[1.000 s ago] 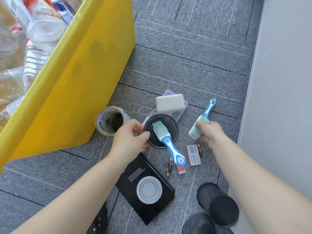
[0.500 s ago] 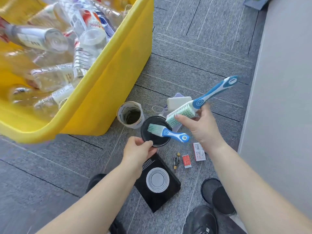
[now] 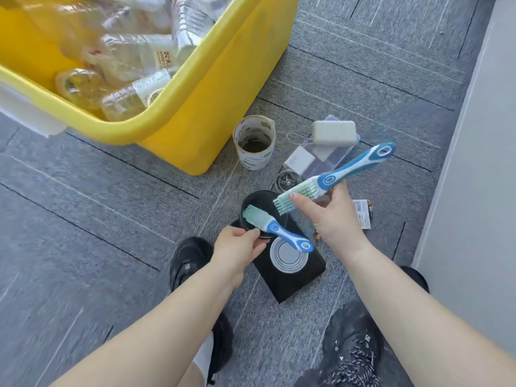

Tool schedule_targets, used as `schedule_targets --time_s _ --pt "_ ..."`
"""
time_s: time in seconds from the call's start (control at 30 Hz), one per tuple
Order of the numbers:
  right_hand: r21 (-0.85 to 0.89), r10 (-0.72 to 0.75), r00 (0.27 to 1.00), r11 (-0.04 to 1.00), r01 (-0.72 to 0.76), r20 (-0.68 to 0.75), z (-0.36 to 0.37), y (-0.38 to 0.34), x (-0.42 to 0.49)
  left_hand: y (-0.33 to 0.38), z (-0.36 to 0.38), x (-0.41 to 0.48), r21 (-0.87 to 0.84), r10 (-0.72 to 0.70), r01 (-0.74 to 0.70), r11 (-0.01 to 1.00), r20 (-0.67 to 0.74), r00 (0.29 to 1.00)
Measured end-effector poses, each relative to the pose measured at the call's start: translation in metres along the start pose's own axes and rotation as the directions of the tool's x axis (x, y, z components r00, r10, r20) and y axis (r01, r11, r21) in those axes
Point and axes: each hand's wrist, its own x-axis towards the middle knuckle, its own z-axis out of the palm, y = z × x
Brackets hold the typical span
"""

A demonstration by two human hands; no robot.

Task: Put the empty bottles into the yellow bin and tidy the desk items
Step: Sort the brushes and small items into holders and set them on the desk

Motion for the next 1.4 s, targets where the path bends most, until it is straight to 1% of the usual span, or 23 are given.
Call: schedule_targets --time_s 0.2,0.3,0.4,0.5,0.57,0.63,0.7,0.77,0.87,0.93,0.97,1.03,1.1,1.17,1.2,1.27,1.33,1.4 --pt "-0.169 -0.045 0.999 0.984 0.049 0.025 0.013 -0.002 -0.002 0.008 -0.005 0.002 0.055 -0.026 0.022 0.998 0.062 0.998" --pt "-0.244 -0.041 0.998 0.968 0.054 0.057 0.016 -0.001 0.001 0.014 -0.009 0.003 0.181 -0.001 -0.004 0.984 0.026 1.000" --pt "-0.285 0.006 0.995 0.958 0.024 0.104 0.016 -0.006 0.002 0.022 -0.012 0.004 0.343 0.088 -0.074 0.937 -0.027 0.996" --pt "-0.226 0.066 0.987 0.974 -0.032 0.145 0.016 -0.011 0.001 0.027 -0.014 0.008 0.406 0.145 -0.125 0.905 -0.020 0.989" --pt "-0.090 0.133 0.976 0.989 -0.119 0.171 0.017 -0.015 -0.001 0.026 -0.017 0.007 0.435 0.164 -0.147 0.888 -0.003 0.986" --pt "-0.015 0.204 0.960 0.979 -0.204 0.190 0.018 -0.019 -0.003 0.023 -0.018 0.007 0.489 0.211 -0.204 0.848 0.042 0.977" --pt "0.022 0.223 0.955 0.973 -0.232 0.195 0.019 -0.020 -0.004 0.022 -0.019 0.005 0.520 0.241 -0.257 0.815 0.100 0.965" --pt "0.027 0.208 0.961 0.976 -0.216 0.181 0.021 -0.017 -0.005 0.023 -0.019 0.004 0.523 0.239 -0.271 0.808 0.128 0.962" --pt "-0.039 0.168 0.977 0.986 -0.164 0.135 0.025 -0.010 -0.008 0.027 -0.018 0.001 0.458 0.179 -0.219 0.862 0.130 0.975" --pt "0.008 0.211 0.970 0.977 -0.214 0.117 0.029 -0.007 -0.011 0.027 -0.015 -0.003 0.393 0.111 -0.154 0.907 0.130 0.985" --pt "0.063 0.250 0.961 0.964 -0.259 0.120 0.031 -0.006 -0.012 0.027 -0.012 -0.005 0.338 0.050 -0.095 0.936 0.139 0.989" --pt "0.183 0.311 0.938 0.924 -0.336 0.153 0.034 -0.007 -0.014 0.026 -0.006 -0.008 0.216 -0.109 0.072 0.974 0.167 0.980" --pt "0.234 0.317 0.932 0.906 -0.352 0.174 0.034 -0.008 -0.015 0.024 0.000 -0.007 0.127 -0.228 0.205 0.971 0.206 0.952" --pt "0.185 0.280 0.948 0.934 -0.306 0.153 0.034 -0.007 -0.014 0.023 0.004 -0.006 0.120 -0.251 0.228 0.966 0.240 0.938" --pt "0.123 0.245 0.962 0.958 -0.260 0.125 0.033 -0.006 -0.014 0.022 0.005 -0.006 0.130 -0.239 0.214 0.968 0.227 0.944" --pt "-0.064 0.124 0.991 0.991 -0.121 0.053 0.030 -0.001 -0.012 0.023 0.004 -0.006 0.162 -0.204 0.177 0.971 0.167 0.965" --pt "-0.217 0.016 0.999 0.976 -0.010 0.028 0.028 0.003 -0.011 0.028 -0.001 -0.007 0.235 -0.157 0.130 0.963 0.100 0.982" --pt "-0.300 -0.022 0.999 0.953 0.035 0.049 0.027 0.004 -0.010 0.034 -0.008 -0.008 0.325 -0.120 0.091 0.941 0.072 0.990"
